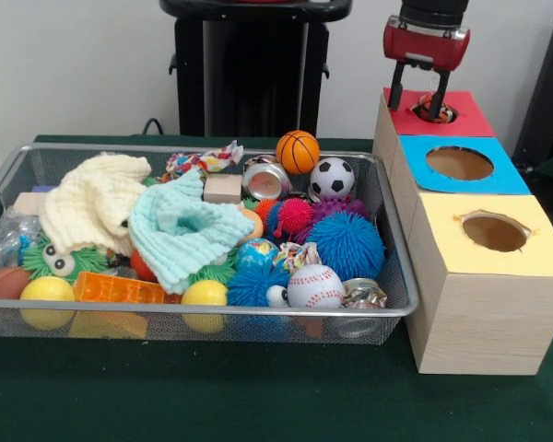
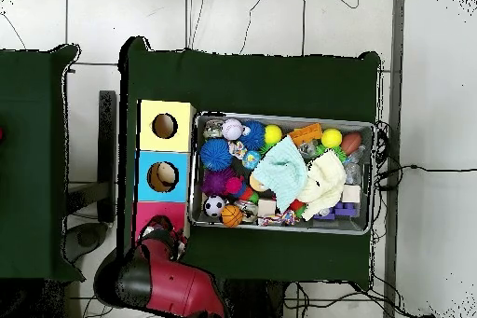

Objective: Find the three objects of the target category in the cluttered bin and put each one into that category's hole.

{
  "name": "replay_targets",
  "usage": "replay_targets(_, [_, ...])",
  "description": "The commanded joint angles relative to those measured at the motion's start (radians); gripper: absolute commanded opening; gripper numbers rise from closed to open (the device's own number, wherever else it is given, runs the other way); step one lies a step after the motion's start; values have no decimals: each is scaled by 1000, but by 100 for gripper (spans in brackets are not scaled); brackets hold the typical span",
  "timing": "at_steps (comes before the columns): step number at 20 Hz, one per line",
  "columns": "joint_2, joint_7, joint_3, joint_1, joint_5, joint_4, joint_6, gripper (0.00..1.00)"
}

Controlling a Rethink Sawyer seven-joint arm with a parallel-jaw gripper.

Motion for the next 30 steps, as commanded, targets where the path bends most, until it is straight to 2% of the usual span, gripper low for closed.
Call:
replay_targets(1, [-20,141,22,-18,-16,-45,137,100])
replay_targets(5, [-47,137,-26,-1,-28,-84,226,100])
replay_targets(15, [-44,143,-55,21,-38,-124,265,100])
replay_targets(21, [-42,143,-35,18,-29,-99,228,100])
replay_targets(24, [-36,158,22,1,-5,-41,186,100])
replay_targets(27, [-15,152,55,-14,-12,1,139,100])
replay_targets(30, [38,158,127,-54,-28,61,36,100])
